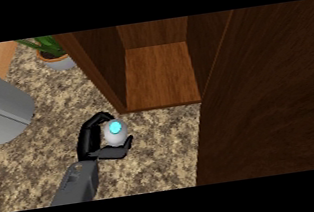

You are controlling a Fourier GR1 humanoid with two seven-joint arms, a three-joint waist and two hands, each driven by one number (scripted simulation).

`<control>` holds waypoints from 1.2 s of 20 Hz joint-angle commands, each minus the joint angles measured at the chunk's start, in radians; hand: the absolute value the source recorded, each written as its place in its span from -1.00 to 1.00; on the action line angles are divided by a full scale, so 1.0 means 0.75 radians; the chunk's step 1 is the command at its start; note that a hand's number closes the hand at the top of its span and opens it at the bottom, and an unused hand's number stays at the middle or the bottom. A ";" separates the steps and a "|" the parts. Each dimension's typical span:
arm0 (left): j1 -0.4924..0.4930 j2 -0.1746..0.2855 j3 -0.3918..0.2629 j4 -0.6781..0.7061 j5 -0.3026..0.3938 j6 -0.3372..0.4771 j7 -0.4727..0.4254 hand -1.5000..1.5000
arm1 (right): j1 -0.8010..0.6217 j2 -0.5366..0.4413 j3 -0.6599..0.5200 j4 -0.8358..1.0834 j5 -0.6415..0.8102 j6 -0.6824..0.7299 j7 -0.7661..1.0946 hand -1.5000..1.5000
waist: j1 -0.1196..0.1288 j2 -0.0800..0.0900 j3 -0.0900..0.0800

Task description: Pick up the bottled water, place it into the cabinet and close the cabinet

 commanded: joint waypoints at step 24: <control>-0.237 -0.034 -0.678 -0.591 0.563 0.675 0.696 1.00 | 0.247 -0.092 0.081 -0.168 0.063 -0.002 -0.138 -1.00 | -0.028 0.006 -0.001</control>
